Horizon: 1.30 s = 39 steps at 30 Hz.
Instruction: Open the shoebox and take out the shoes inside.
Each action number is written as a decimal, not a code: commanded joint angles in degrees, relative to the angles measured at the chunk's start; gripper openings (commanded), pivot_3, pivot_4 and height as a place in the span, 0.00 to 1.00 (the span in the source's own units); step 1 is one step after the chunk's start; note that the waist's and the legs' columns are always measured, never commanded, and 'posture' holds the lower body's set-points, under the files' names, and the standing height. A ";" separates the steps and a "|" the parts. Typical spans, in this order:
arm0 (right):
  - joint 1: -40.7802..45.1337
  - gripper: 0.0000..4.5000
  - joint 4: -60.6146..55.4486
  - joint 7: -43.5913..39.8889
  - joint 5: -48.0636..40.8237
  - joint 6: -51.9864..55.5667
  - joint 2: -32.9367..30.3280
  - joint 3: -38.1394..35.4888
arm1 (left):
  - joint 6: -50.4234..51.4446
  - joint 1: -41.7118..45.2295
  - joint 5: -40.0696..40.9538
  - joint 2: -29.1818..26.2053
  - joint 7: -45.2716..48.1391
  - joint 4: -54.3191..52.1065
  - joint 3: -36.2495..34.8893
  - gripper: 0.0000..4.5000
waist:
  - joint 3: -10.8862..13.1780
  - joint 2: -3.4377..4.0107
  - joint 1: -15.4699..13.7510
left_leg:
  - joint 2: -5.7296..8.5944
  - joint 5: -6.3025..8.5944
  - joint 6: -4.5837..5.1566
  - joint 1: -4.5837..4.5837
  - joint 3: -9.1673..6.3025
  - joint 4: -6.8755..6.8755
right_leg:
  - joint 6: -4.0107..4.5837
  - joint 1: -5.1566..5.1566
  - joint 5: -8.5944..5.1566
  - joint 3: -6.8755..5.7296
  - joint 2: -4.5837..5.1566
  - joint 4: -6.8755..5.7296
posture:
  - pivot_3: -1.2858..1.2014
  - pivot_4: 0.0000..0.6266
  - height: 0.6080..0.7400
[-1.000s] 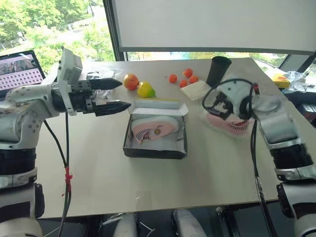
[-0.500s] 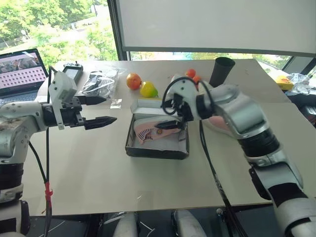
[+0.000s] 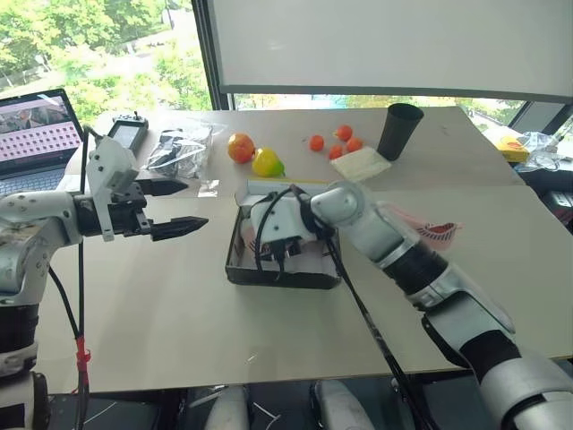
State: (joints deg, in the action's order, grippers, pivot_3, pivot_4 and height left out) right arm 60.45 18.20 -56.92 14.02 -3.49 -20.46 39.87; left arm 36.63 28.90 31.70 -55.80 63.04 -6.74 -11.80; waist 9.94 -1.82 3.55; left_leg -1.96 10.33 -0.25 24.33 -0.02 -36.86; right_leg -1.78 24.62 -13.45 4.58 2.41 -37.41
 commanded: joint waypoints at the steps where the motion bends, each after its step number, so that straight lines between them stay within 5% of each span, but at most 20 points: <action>1: 1.64 0.99 3.84 3.37 4.81 -7.76 1.53 0.21 | 0.26 0.23 1.14 -0.80 -0.72 -2.17 -2.14 1.00 | 0.00 -0.01 0.00 | 0.00 0.00 0.00 0.00 0.00 0.00 | 0.00 0.00 0.00 0.00 0.00 -0.04 | 0.52 0.24 0.87; 8: 1.68 0.99 12.88 8.07 11.06 -15.82 4.60 0.72 | 1.19 0.59 1.42 -0.56 -1.10 -2.87 -2.10 1.00 | 0.00 -0.02 0.28 | 0.00 -0.01 -0.01 -0.02 -0.01 0.00 | 0.05 0.11 -0.03 0.00 -0.01 -0.26 | 0.52 0.24 0.87; 22: -0.41 0.03 10.87 11.05 11.26 -16.43 6.16 -3.24 | 2.80 1.17 5.07 0.22 -1.18 -3.70 -2.30 1.00 | -0.01 -0.04 0.42 | 0.00 -0.01 -0.01 -0.04 -0.05 0.00 | 0.07 0.10 -0.03 0.00 -0.01 -0.30 | 0.52 0.24 0.87; 28: -5.92 0.03 1.00 10.87 7.93 -11.94 4.91 -8.50 | 2.15 1.47 4.88 0.45 -1.16 -2.95 -1.22 1.00 | 0.00 -0.05 0.29 | 0.01 -0.01 -0.01 -0.01 -0.08 0.00 | 0.06 0.11 -0.04 -0.02 -0.01 -0.29 | 0.52 0.24 0.87; 39: -17.05 0.03 -16.82 11.37 -2.83 14.36 7.57 -20.13 | 0.79 3.09 3.91 1.20 0.34 -1.16 1.17 1.00 | -0.01 -0.07 0.10 | 0.01 -0.01 -0.01 -0.01 -0.10 -0.01 | 0.07 0.10 -0.05 -0.06 -0.01 -0.31 | 0.52 0.24 0.87</action>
State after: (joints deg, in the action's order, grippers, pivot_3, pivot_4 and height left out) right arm 43.50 5.51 -47.27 13.07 7.16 -13.83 22.67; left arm 38.78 30.67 35.84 -54.38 62.94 -7.94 -10.14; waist 9.93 -1.90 3.65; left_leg -1.95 10.32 -0.26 24.32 -0.12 -36.87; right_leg -1.71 24.72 -13.50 4.53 2.40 -37.72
